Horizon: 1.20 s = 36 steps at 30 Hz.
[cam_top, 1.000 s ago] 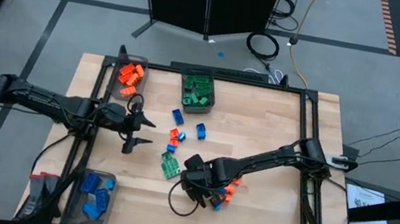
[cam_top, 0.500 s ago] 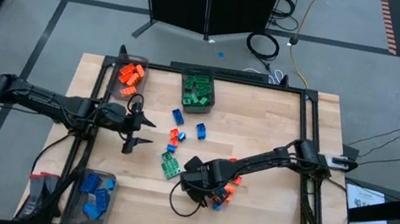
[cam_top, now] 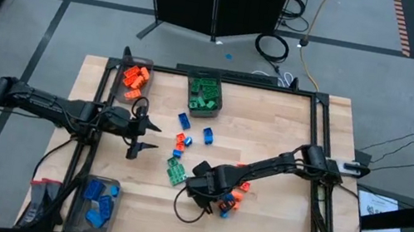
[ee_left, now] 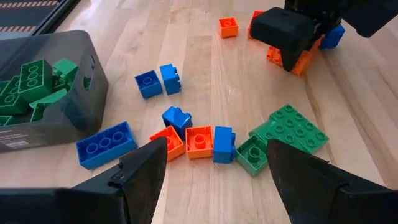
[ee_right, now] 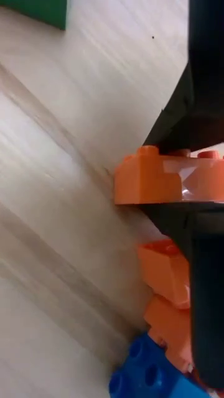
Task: Sort blocks
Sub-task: Put the orange game piece into the top left black transparent bin
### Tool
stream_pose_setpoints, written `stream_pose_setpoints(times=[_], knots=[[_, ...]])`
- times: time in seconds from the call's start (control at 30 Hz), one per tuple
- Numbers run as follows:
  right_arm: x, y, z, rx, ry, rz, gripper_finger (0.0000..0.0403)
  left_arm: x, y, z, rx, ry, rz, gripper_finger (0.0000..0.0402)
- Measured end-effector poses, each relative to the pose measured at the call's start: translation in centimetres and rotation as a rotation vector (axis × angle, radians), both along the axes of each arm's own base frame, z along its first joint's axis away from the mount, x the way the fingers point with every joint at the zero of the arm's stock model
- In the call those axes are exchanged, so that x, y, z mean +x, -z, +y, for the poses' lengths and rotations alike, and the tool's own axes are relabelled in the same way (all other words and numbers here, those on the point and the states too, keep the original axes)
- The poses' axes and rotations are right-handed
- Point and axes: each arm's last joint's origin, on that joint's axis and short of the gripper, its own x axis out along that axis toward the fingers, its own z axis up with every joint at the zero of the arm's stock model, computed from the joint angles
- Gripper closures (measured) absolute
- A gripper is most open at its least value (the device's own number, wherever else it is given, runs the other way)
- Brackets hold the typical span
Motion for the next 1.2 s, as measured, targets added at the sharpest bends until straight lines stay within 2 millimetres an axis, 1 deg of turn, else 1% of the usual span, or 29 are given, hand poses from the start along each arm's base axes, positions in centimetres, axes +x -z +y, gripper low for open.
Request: stream_pose_setpoints(times=[0.03,0.13,0.27,0.37,0.43,0.53,0.6,0.7,0.8,0.87,1.03,1.13,1.2], knots=[[0.0,0.2,0.0,0.0,0.007,0.003,0.0326,0.0,0.0,0.0,0.0,0.0,0.0,0.0126],[0.1,0.2,0.0,0.003,0.035,-0.004,0.0325,0.0,0.0,0.0,0.0,0.0,0.001,0.0126],[0.8,-0.9,-0.4,-0.021,0.114,-0.095,0.0325,0.0,0.0,0.0,0.006,-0.01,0.001,0.0126],[2.0,-3.9,-1.6,-0.032,0.19,-0.239,0.0325,0.0,-0.1,0.3,0.052,-0.095,-0.008,0.0126],[3.1,-6.5,-2.6,0.003,0.234,-0.403,0.0325,-0.1,-0.2,0.7,0.099,-0.209,-0.023,0.0126],[4.8,-8.6,-4.7,0.034,0.282,-0.616,0.0325,-0.3,-0.5,1.1,0.174,-0.344,-0.039,0.0126],[5.7,-9.6,-6.3,0.042,0.295,-0.734,0.0325,-0.4,-0.8,1.1,0.175,-0.363,-0.075,0.0126],[6.8,-11.6,-8.5,0.046,0.305,-0.927,0.0325,-0.7,-1.6,1.1,0.187,-0.332,-0.136,0.0126],[6.8,-12.9,-10.0,0.016,0.294,-1.0,0.0325,-1.3,-2.5,1.1,0.204,-0.304,-0.2,0.0126],[6.7,-13.7,-10.5,0.006,0.288,-1.035,0.0325,-1.7,-3.1,1.0,0.209,-0.282,-0.245,0.0126],[5.9,-17.3,-11.8,0.021,0.304,-1.203,0.0325,-2.9,-4.6,0.7,0.204,-0.136,-0.377,0.0126],[5.8,-18.3,-12.2,0.064,0.274,-1.262,0.0325,-3.3,-5.2,0.5,0.213,-0.057,-0.436,0.0126],[5.9,-18.9,-12.5,0.127,0.26,-1.321,0.0325,-3.5,-5.5,0.4,0.239,-0.02,-0.462,0.0126]])
